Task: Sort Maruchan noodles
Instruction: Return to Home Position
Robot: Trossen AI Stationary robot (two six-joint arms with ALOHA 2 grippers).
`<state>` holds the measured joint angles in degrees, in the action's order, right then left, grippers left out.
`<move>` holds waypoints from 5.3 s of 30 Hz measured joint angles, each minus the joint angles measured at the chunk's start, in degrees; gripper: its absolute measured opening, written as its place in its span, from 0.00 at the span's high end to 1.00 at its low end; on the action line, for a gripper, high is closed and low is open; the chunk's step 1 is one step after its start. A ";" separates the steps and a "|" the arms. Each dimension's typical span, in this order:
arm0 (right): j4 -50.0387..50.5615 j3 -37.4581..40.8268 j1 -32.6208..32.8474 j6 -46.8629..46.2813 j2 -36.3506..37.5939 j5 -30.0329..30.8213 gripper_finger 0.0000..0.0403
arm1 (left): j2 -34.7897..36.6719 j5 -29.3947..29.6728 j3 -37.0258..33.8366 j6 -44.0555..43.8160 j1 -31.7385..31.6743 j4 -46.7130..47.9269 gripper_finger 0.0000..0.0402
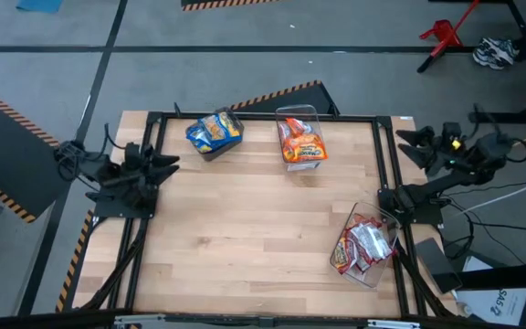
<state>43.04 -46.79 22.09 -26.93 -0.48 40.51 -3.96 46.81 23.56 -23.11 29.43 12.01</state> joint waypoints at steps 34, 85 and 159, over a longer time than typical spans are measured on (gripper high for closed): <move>-47.57 46.25 0.02 6.50 -0.50 -9.44 0.14 | 3.76 -19.05 -23.16 5.70 -0.01 -16.54 0.56; -47.40 46.25 0.00 19.57 -0.50 -5.55 0.14 | 3.60 -31.28 -23.16 19.16 -2.19 -15.06 0.56; -47.40 46.28 0.00 19.57 -0.52 -5.57 0.14 | 3.60 -31.24 -23.16 19.11 -2.18 -15.07 0.56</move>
<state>-4.36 -0.51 22.09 -7.36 -0.99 34.94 -0.36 15.57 0.40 -4.00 27.25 -3.07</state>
